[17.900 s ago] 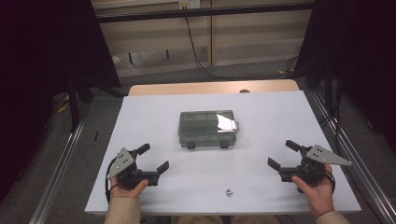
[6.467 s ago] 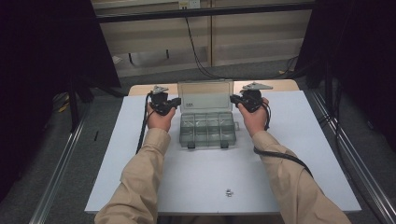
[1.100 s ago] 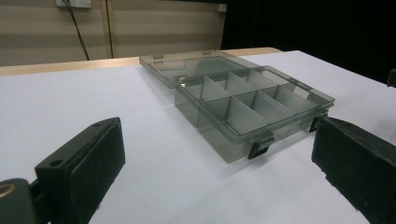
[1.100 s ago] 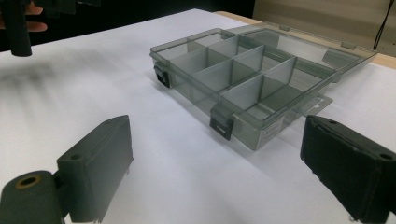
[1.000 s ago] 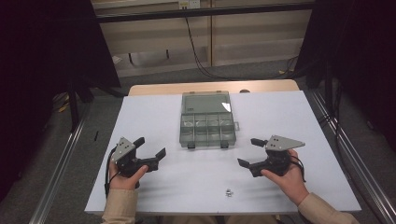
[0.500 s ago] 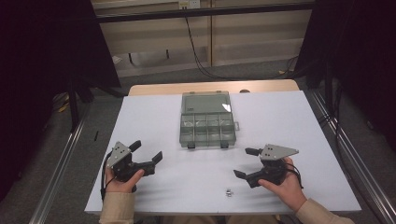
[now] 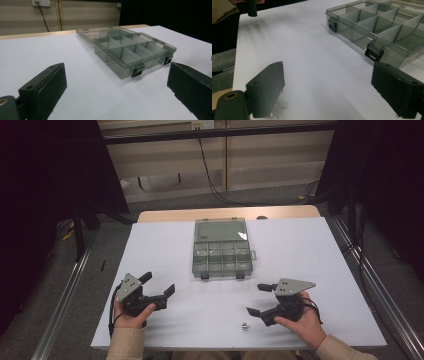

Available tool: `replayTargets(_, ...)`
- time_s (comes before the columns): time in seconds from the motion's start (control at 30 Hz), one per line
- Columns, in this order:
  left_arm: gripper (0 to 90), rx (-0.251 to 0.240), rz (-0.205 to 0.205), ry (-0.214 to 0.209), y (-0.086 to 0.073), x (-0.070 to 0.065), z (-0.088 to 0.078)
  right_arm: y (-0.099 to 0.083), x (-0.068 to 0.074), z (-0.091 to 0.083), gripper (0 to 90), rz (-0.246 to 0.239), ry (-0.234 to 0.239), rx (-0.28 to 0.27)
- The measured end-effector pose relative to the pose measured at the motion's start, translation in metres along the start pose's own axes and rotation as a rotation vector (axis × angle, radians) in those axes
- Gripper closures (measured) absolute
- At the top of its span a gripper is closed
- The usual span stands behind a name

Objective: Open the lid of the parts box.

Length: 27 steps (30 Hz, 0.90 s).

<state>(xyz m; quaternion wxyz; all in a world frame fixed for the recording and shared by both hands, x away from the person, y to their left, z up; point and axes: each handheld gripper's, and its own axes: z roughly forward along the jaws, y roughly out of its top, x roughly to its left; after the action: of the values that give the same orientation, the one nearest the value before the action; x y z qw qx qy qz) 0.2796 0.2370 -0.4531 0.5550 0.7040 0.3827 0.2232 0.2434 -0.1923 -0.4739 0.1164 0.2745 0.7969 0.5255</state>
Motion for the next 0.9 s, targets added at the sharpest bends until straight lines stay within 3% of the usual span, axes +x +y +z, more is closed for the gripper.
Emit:
replayTargets(0.3, 2.4, 0.006, 0.013, -0.009, 0.0, -0.002, 0.002, -0.004, 0.001, -0.008, 9.4, 0.014, 0.006, -0.004)
replayTargets(0.67, 2.4, 0.009, 0.016, -0.024, 0.0, -0.002, 0.008, -0.006, 0.006, -0.005, 9.4, -0.006, 0.033, 0.016)
replayTargets(0.9, 2.4, 0.011, 0.017, -0.026, 0.001, -0.002, 0.01, -0.007, 0.006, -0.007, 9.5, 0.005, 0.016, 0.014)
